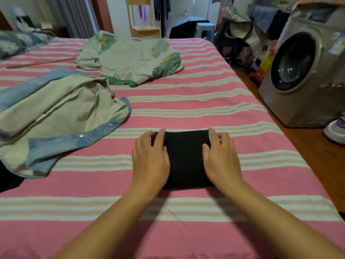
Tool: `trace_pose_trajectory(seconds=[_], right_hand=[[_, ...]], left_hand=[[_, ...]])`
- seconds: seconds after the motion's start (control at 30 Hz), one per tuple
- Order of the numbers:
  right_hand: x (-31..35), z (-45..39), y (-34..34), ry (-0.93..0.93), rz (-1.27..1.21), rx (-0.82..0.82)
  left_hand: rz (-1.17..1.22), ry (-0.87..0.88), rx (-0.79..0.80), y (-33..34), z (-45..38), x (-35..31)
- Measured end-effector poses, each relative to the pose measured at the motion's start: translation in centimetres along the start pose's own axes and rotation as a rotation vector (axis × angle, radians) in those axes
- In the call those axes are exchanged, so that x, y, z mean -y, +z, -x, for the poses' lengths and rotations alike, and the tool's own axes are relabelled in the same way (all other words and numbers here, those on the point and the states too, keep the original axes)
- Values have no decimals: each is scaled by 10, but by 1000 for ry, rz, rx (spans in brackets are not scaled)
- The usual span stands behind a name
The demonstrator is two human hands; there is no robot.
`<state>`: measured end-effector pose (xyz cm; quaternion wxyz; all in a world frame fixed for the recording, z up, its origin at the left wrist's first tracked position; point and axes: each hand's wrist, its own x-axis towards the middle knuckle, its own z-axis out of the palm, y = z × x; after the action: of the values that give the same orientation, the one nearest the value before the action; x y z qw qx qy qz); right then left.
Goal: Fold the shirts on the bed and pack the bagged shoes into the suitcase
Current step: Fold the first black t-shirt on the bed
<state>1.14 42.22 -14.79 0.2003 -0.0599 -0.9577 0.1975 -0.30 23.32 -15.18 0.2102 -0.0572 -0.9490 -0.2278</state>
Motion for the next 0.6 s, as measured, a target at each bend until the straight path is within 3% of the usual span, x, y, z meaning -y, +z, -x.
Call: trace_pose_trajectory(seconds=[0.07, 0.17, 0.23, 0.37, 0.47, 0.53, 0.6], right_hand=[[8, -7, 18, -155, 98, 49], [9, -29, 48, -111, 190, 438], [6, -48, 55, -66, 198, 556], [21, -66, 43, -31, 183, 640], [23, -51, 31, 248, -57, 533], [18, -36, 27, 408, -165, 391], [11, -36, 27, 518, -271, 405]], left_hand=[[-53, 156, 167, 16, -6, -9], [-120, 63, 508, 43, -19, -4], [-95, 13, 586, 54, -35, 4], [-99, -33, 756, 62, -74, 9], [-23, -98, 752, 51, -78, 4], [126, -280, 588, 43, -68, 2], [302, -514, 432, 34, -54, 5]])
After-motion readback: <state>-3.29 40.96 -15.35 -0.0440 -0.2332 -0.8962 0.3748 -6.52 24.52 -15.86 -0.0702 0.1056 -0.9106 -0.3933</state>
